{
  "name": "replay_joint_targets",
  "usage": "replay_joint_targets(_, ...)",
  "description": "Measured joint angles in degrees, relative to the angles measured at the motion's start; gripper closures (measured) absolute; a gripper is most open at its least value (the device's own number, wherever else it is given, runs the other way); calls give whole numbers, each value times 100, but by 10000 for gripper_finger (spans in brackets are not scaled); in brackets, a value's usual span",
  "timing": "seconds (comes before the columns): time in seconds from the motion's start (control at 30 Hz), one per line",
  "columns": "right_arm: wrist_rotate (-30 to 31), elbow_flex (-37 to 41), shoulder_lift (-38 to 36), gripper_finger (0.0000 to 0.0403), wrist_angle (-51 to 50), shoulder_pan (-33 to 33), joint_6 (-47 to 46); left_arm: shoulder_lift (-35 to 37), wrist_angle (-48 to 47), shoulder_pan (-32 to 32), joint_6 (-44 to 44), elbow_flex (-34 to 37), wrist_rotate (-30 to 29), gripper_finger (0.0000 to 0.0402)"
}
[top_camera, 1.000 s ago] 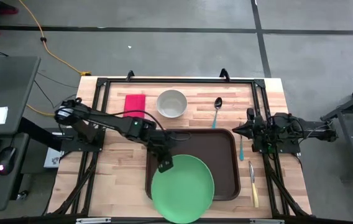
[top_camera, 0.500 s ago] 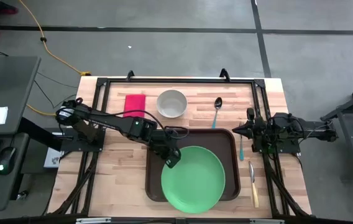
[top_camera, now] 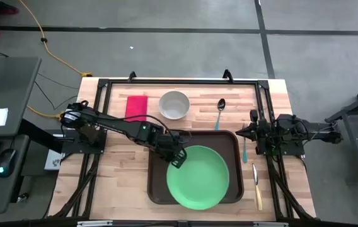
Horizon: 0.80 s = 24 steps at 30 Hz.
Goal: Set up tray
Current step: Put the green plate to the bottom right of the yellow cup on the brown serving tray
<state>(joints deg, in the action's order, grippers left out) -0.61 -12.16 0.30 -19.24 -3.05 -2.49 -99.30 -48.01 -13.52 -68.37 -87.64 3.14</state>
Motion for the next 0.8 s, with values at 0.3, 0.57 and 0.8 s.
replay_joint_targets(0.3, -181, 0, 0, 402, 35, 0, 136, -30, -22, 0, -493, -9, -286, 389)
replay_joint_targets(0.57, -139, 0, 0, 402, 66, 0, 256, -66, -190, 0, -688, -9, -350, 389)
replay_joint_targets(0.8, 104, 0, 1, 402, 68, 0, 256, -225, -93, 0, -801, -9, -326, 389)
